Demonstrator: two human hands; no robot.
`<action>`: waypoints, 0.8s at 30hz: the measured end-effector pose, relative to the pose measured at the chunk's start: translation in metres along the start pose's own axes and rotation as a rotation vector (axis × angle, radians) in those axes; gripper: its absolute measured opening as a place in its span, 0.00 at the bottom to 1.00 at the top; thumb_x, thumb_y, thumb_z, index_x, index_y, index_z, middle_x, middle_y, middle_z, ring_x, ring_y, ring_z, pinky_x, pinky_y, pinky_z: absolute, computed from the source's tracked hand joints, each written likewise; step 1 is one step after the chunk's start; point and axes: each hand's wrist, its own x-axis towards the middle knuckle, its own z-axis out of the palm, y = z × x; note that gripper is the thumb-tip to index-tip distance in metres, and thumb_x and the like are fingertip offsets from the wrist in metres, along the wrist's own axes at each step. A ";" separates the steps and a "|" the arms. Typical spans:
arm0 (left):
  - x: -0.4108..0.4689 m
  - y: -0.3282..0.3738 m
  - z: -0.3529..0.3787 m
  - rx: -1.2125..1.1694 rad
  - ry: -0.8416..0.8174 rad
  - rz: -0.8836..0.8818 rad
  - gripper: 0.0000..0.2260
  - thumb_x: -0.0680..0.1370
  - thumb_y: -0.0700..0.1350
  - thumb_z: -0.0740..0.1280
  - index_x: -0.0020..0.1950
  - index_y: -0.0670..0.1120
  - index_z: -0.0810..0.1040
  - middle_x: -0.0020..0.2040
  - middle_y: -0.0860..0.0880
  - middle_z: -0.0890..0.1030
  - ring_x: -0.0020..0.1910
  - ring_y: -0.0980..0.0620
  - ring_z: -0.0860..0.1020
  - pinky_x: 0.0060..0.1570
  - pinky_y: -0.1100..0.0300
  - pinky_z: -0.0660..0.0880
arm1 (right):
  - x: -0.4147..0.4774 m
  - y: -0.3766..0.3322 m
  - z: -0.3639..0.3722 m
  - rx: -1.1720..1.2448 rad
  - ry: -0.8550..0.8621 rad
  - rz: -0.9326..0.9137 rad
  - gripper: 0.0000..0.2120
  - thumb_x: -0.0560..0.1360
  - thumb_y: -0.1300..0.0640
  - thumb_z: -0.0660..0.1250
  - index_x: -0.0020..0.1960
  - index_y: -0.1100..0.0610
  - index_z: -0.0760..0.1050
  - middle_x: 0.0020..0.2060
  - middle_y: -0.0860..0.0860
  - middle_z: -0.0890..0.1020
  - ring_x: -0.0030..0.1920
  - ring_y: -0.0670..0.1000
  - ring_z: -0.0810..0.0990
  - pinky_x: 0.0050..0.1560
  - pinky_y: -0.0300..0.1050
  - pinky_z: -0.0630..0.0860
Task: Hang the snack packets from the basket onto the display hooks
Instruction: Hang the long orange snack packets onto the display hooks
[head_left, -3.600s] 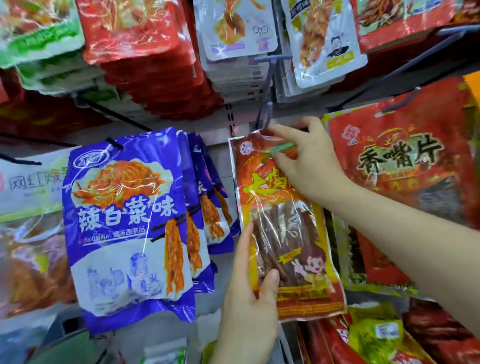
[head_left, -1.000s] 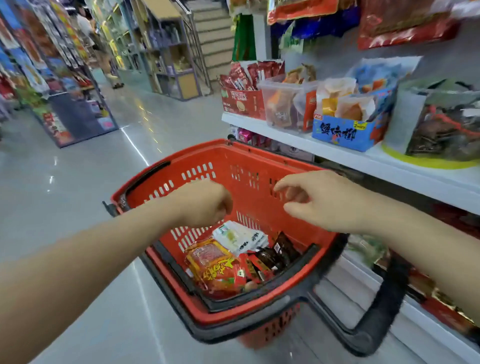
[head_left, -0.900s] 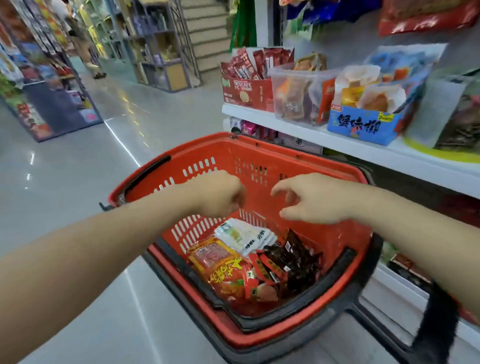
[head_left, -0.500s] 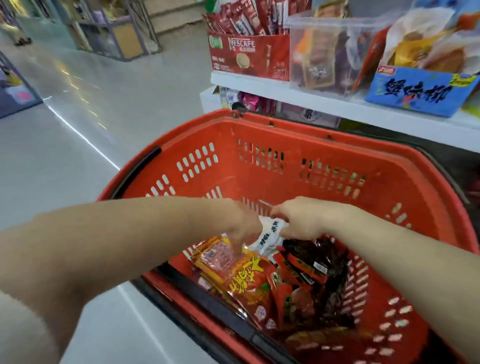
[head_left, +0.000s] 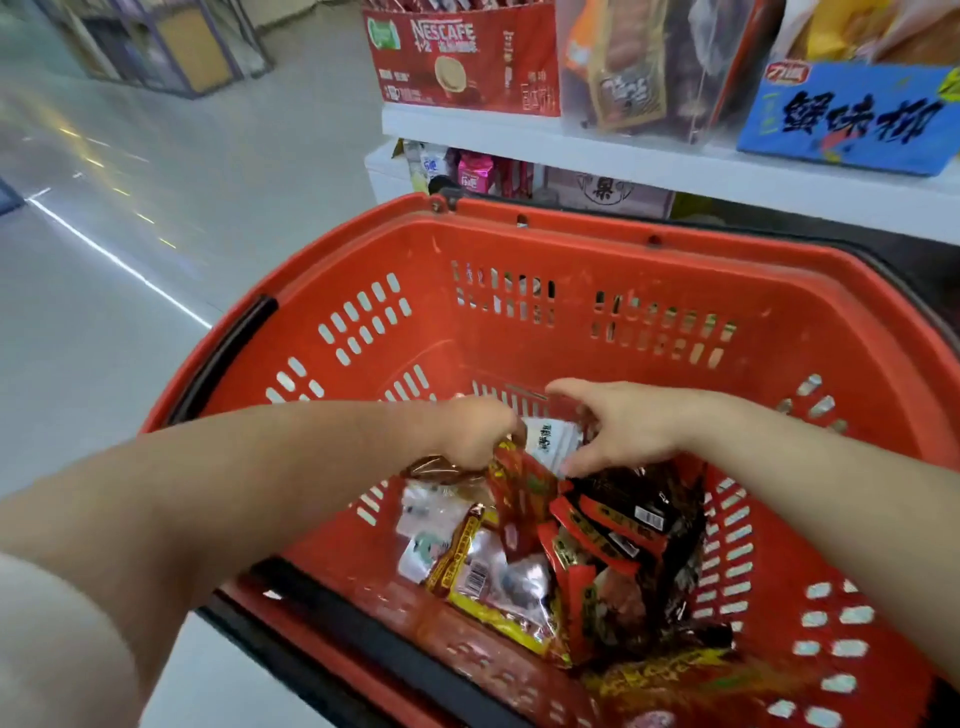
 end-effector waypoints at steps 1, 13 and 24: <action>-0.004 -0.005 -0.015 -0.058 0.027 -0.017 0.15 0.72 0.37 0.67 0.59 0.45 0.79 0.52 0.46 0.82 0.50 0.46 0.79 0.44 0.63 0.69 | -0.002 -0.003 -0.001 0.052 -0.021 -0.013 0.49 0.70 0.43 0.74 0.79 0.45 0.44 0.75 0.50 0.64 0.70 0.52 0.68 0.68 0.44 0.66; -0.072 0.004 -0.083 -1.134 0.286 -0.033 0.26 0.69 0.25 0.65 0.59 0.49 0.75 0.55 0.47 0.82 0.50 0.48 0.80 0.45 0.57 0.77 | -0.014 -0.009 -0.029 0.525 0.604 -0.149 0.22 0.63 0.55 0.81 0.53 0.53 0.75 0.49 0.47 0.83 0.50 0.50 0.82 0.59 0.50 0.77; -0.063 0.026 -0.097 -0.885 0.758 -0.059 0.18 0.63 0.46 0.80 0.49 0.47 0.80 0.46 0.48 0.85 0.47 0.45 0.83 0.51 0.44 0.79 | -0.026 -0.008 -0.042 0.612 0.448 -0.192 0.07 0.66 0.59 0.79 0.41 0.56 0.82 0.27 0.44 0.81 0.27 0.40 0.76 0.33 0.35 0.70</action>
